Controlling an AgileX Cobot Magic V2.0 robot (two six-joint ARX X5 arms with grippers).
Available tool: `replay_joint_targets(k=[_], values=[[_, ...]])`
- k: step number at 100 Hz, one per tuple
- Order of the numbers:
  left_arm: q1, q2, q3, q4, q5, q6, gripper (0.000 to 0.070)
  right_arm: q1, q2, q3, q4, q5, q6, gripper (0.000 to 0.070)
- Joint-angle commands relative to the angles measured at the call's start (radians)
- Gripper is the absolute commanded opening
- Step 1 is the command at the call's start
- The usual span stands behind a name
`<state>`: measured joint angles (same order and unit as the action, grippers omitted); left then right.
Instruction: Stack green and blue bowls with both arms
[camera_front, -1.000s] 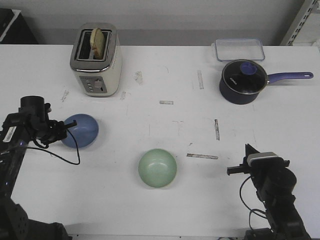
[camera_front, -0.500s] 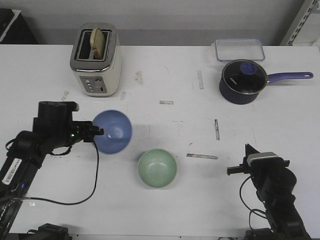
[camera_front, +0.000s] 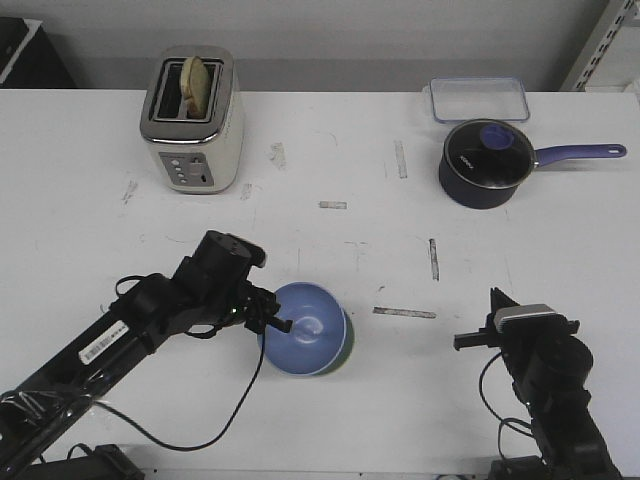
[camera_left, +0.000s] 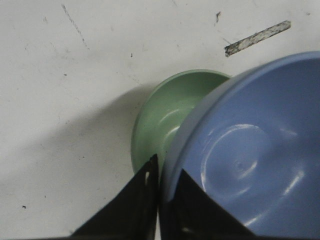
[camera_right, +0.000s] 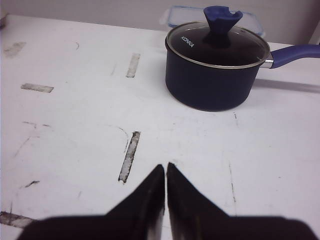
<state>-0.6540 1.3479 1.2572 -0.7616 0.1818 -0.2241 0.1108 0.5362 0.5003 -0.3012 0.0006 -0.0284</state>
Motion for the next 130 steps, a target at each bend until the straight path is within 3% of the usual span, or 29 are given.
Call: replay_joint_targets(k=[1, 25, 56, 61, 71, 79, 92, 120, 130], values=[[-0.012, 0.042, 0.013, 0.016, -0.003, -0.002, 0.0001, 0.001, 0.002, 0.011, 0.008, -0.002, 0.013, 0.0000], [-0.018, 0.138, 0.013, 0.087, 0.005, -0.002, 0.0001, 0.001, 0.002, 0.011, 0.008, -0.002, 0.013, 0.0000], [-0.039, 0.157, 0.013, 0.055, 0.026, -0.002, 0.0020, 0.001, 0.002, 0.011, 0.009, -0.002, 0.013, 0.0000], [-0.039, 0.157, 0.014, 0.057, 0.026, -0.002, 0.0106, 0.001, 0.002, 0.011, 0.009, -0.002, 0.013, 0.0000], [-0.040, 0.156, 0.014, 0.079, 0.026, -0.002, 0.0368, 0.001, 0.002, 0.011, 0.010, -0.002, 0.013, 0.0000], [-0.040, 0.156, 0.016, 0.099, 0.026, -0.002, 0.0534, 0.001, 0.002, 0.011, 0.009, -0.001, 0.013, 0.0000], [-0.040, 0.154, 0.045, 0.104, 0.025, -0.001, 0.0659, 0.001, 0.002, 0.011, 0.010, -0.001, 0.013, 0.0000], [-0.016, 0.133, 0.187, 0.084, -0.021, 0.023, 0.0637, 0.001, 0.002, 0.011, 0.009, -0.001, 0.013, 0.0000], [0.009, 0.108, 0.229, 0.076, -0.096, 0.066, 0.0473, 0.001, 0.002, 0.011, 0.010, -0.001, 0.013, 0.0000]])
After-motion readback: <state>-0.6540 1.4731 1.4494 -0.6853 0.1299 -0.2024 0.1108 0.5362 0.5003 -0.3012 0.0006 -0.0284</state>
